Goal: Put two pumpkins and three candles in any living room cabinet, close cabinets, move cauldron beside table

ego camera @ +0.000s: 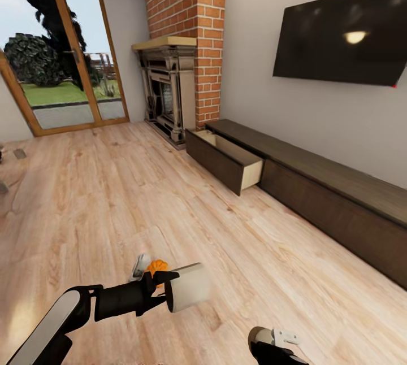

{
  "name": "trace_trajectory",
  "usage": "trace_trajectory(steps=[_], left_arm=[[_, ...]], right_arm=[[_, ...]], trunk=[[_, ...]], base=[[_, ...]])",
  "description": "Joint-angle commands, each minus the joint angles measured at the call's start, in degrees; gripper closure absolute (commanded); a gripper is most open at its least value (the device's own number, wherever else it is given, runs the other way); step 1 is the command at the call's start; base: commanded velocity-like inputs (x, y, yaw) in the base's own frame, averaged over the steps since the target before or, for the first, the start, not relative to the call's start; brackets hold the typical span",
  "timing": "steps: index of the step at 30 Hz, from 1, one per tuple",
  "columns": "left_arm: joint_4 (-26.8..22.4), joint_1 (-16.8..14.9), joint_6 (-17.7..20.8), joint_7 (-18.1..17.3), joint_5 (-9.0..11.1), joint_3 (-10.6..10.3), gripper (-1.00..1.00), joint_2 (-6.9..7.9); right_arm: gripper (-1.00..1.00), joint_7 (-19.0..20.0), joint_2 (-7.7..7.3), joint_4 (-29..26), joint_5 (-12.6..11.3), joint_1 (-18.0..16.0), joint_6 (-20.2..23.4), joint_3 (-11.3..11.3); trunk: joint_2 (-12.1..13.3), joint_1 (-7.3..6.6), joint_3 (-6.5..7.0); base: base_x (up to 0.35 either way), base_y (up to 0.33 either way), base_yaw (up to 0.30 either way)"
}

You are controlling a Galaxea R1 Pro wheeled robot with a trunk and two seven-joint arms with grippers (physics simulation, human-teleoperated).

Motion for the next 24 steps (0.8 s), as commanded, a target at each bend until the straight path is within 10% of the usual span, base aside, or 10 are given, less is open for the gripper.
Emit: trace_trajectory(steps=[1,15,24], left_arm=[[-0.06,-0.06,-0.05,0.39,0.91,-0.02,1.0,0.06],[-0.04,-0.06,-0.15,2.35,0.87,0.25,1.0,2.39],[0.25,0.26,-0.12,6.21,0.8,4.91,1.0,3.17]], right_arm=[[1.0,-0.57,-0.1,-0.17,-0.59,-0.01,0.14,0.48],[1.0,-0.57,-0.1,-0.16,-0.6,-0.07,0.13,0.48],[1.0,-0.57,-0.1,-0.16,-0.58,-0.05,0.13,0.48]], trunk=[[0.39,-0.24,0.13],[6.01,-3.31,2.65],[9.62,-5.29,4.26]], base=[[-0.004,0.0,0.272],[0.0,0.0,0.272],[0.0,0.0,0.272]])
